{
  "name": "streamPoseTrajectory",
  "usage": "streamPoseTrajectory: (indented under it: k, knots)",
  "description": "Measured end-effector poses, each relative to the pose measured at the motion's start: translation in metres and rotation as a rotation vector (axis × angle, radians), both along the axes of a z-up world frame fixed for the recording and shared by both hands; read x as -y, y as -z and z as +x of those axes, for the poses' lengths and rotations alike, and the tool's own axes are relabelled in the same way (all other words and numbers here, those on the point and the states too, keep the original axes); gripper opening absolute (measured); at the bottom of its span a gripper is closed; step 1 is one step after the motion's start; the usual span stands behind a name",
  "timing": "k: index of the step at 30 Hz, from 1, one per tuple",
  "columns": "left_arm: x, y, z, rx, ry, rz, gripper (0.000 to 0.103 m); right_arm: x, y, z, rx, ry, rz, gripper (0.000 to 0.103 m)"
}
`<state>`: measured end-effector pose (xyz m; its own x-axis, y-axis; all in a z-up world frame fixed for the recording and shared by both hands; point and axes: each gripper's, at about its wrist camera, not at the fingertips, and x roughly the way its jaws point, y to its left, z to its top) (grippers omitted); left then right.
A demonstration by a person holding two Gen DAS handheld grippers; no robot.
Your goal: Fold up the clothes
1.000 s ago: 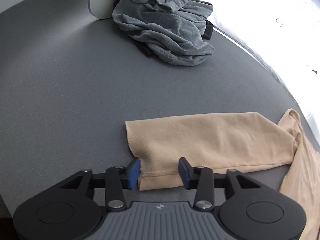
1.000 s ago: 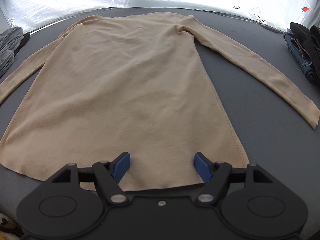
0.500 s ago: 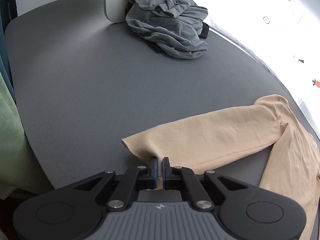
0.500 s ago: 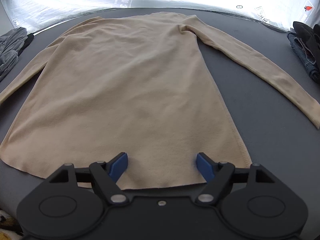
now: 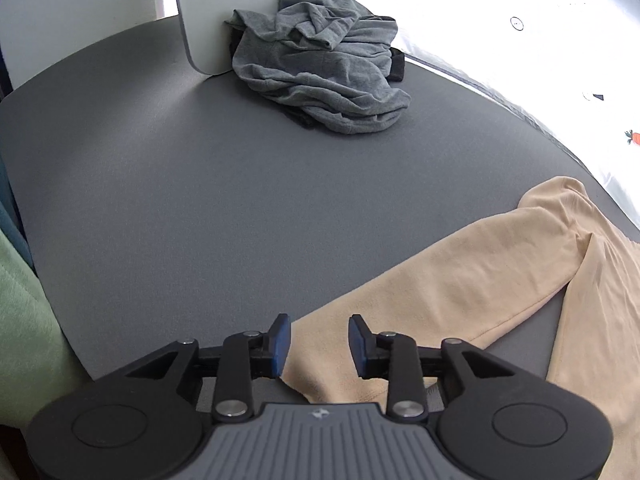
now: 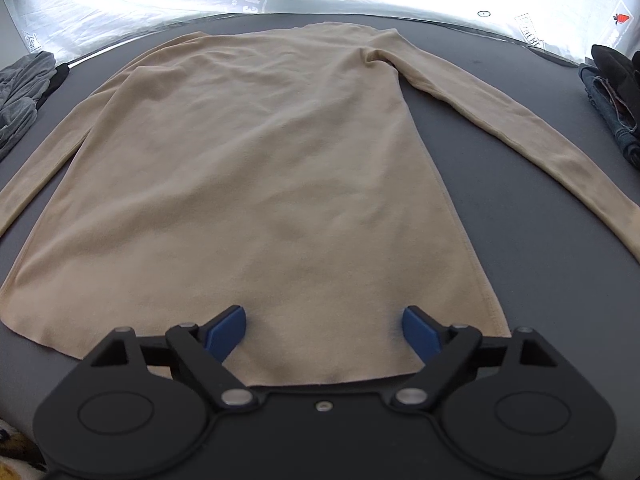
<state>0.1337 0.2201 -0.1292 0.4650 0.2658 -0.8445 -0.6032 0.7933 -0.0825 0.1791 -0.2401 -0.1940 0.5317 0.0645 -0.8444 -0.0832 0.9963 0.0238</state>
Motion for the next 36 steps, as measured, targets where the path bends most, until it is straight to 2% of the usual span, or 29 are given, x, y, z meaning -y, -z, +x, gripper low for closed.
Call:
streamPoseTrajectory:
  k: [3, 6, 9, 11, 12, 13, 14, 16, 20, 22, 23, 25, 27, 29, 31, 32, 33, 36]
  knots:
    - [0.000, 0.007, 0.018, -0.013, 0.053, 0.034, 0.050, 0.002, -0.003, 0.002, 0.002, 0.025, -0.018, 0.087]
    - [-0.004, 0.021, 0.035, -0.053, 0.112, 0.017, 0.051, 0.007, -0.003, 0.002, 0.002, 0.061, -0.022, 0.087]
    - [-0.004, 0.035, 0.041, -0.120, 0.144, 0.036, 0.051, 0.012, 0.000, 0.000, -0.009, 0.091, -0.001, 0.087]
    - [-0.004, 0.039, 0.032, -0.088, 0.140, 0.034, 0.051, 0.011, -0.001, -0.002, -0.010, 0.093, -0.007, 0.087]
    - [-0.003, 0.041, 0.028, -0.071, 0.139, 0.036, 0.046, 0.010, -0.001, -0.002, -0.010, 0.093, -0.010, 0.087]
    - [-0.002, 0.041, 0.026, -0.052, 0.144, 0.037, 0.036, 0.010, 0.000, -0.003, -0.008, 0.093, -0.011, 0.087]
    - [0.000, 0.039, 0.025, -0.040, 0.155, 0.040, 0.001, 0.009, 0.000, -0.004, -0.006, 0.092, -0.012, 0.087]
    - [0.005, 0.031, 0.023, -0.009, 0.160, 0.055, 0.002, 0.008, 0.001, -0.005, -0.002, 0.092, -0.013, 0.087]
    - [0.007, -0.014, 0.007, 0.112, 0.123, 0.092, 0.002, 0.008, 0.000, -0.005, -0.004, 0.094, -0.013, 0.087]
    - [0.008, -0.028, -0.001, 0.141, 0.124, 0.100, 0.002, 0.007, 0.000, -0.005, -0.003, 0.093, -0.013, 0.087]
    - [0.008, -0.027, -0.003, 0.131, 0.137, 0.104, 0.003, 0.008, 0.000, -0.005, -0.002, 0.094, -0.012, 0.087]
    - [0.010, -0.008, -0.001, 0.059, 0.149, 0.141, 0.006, 0.008, 0.001, -0.005, -0.001, 0.095, -0.007, 0.088]
    - [0.006, 0.017, 0.001, -0.031, 0.135, 0.136, 0.008, 0.008, 0.001, -0.005, 0.000, 0.096, -0.004, 0.088]
    - [-0.003, 0.031, -0.004, -0.075, 0.088, 0.105, 0.009, 0.007, 0.001, -0.005, -0.001, 0.095, -0.007, 0.088]
    - [-0.012, 0.030, -0.014, -0.056, 0.026, 0.067, 0.023, 0.006, 0.000, -0.005, -0.003, 0.091, -0.012, 0.088]
    - [-0.014, 0.027, -0.017, -0.039, 0.017, 0.058, 0.034, 0.005, -0.001, -0.006, -0.004, 0.087, -0.016, 0.088]
    - [-0.015, 0.024, -0.020, -0.022, 0.009, 0.048, 0.038, 0.004, -0.002, -0.008, -0.001, 0.081, -0.028, 0.088]
    - [-0.014, 0.016, -0.024, 0.018, 0.027, -0.002, 0.038, 0.006, -0.010, -0.014, 0.044, 0.087, -0.093, 0.088]
